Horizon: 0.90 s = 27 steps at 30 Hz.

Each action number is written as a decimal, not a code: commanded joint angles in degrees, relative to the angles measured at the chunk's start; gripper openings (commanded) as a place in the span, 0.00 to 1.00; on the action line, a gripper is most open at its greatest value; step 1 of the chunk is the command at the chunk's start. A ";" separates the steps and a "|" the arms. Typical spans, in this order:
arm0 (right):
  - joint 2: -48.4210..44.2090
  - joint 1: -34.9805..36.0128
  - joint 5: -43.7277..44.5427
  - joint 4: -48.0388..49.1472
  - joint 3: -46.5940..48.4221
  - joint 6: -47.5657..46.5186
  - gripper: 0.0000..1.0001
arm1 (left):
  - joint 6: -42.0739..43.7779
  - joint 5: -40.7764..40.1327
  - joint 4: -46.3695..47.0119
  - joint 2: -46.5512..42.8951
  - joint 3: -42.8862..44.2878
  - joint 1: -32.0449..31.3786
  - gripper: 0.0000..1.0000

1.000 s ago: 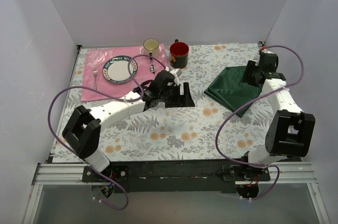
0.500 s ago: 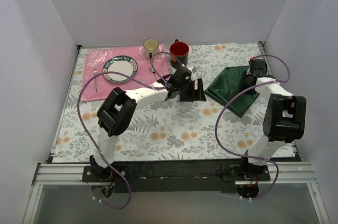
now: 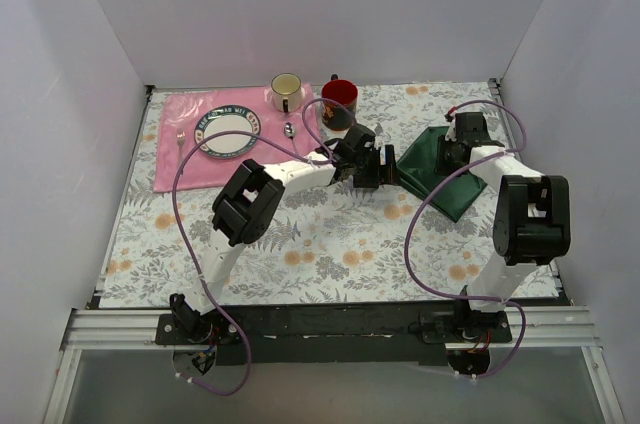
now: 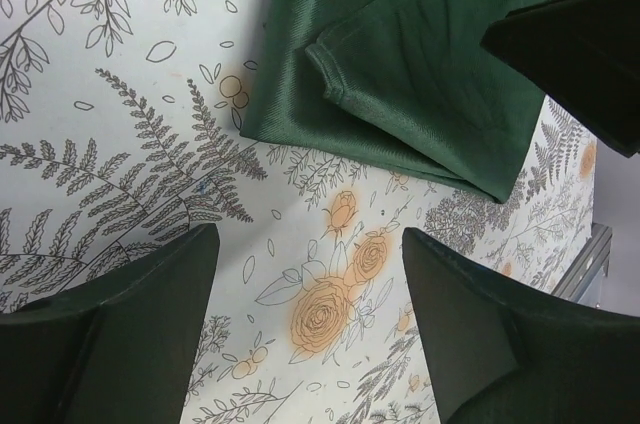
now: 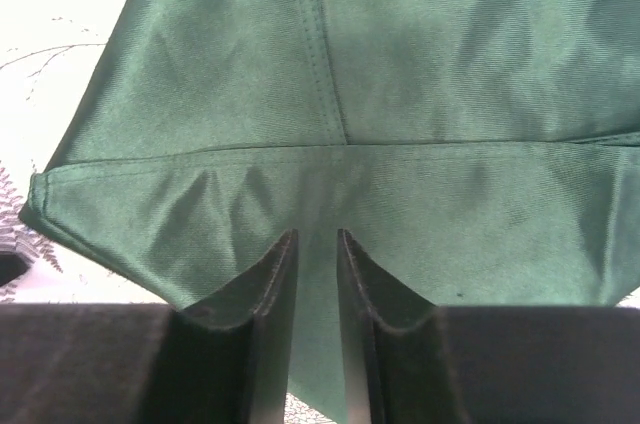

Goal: Fold the napkin, place the utensils inside, and roll it up
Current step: Fold the napkin

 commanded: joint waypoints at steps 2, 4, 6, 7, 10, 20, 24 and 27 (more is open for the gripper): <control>1.12 0.11 -4.14 0.94 0.67 0.48 0.27 | -0.05 0.84 1.01 -2.98 -1.09 0.01 0.73; 1.12 0.02 -4.40 1.82 -0.73 1.18 0.27 | 0.21 0.75 0.66 -4.56 -2.23 0.01 0.73; 1.39 0.11 -4.58 2.08 -1.43 1.53 0.27 | 0.04 0.84 -0.30 -5.62 -3.11 0.01 0.73; 1.39 0.02 -4.67 2.43 -2.14 1.80 0.27 | -0.05 1.01 -0.48 -6.75 -3.55 0.01 0.73; 1.48 0.19 -4.84 3.05 -3.28 2.33 0.27 | -0.58 1.45 -0.83 -8.60 -5.66 0.01 0.73; 0.51 0.46 -5.90 3.31 -6.53 3.82 0.26 | -1.46 1.46 -0.83 -15.90 -10.84 0.01 0.73; 0.16 0.72 -7.48 3.23 -8.03 6.45 0.25 | -1.37 1.54 -1.36 -17.05 -11.64 0.01 0.73; -0.89 1.51 -6.44 2.79 -9.08 8.21 0.25 | -1.37 1.10 -1.45 -18.28 -12.78 0.01 0.73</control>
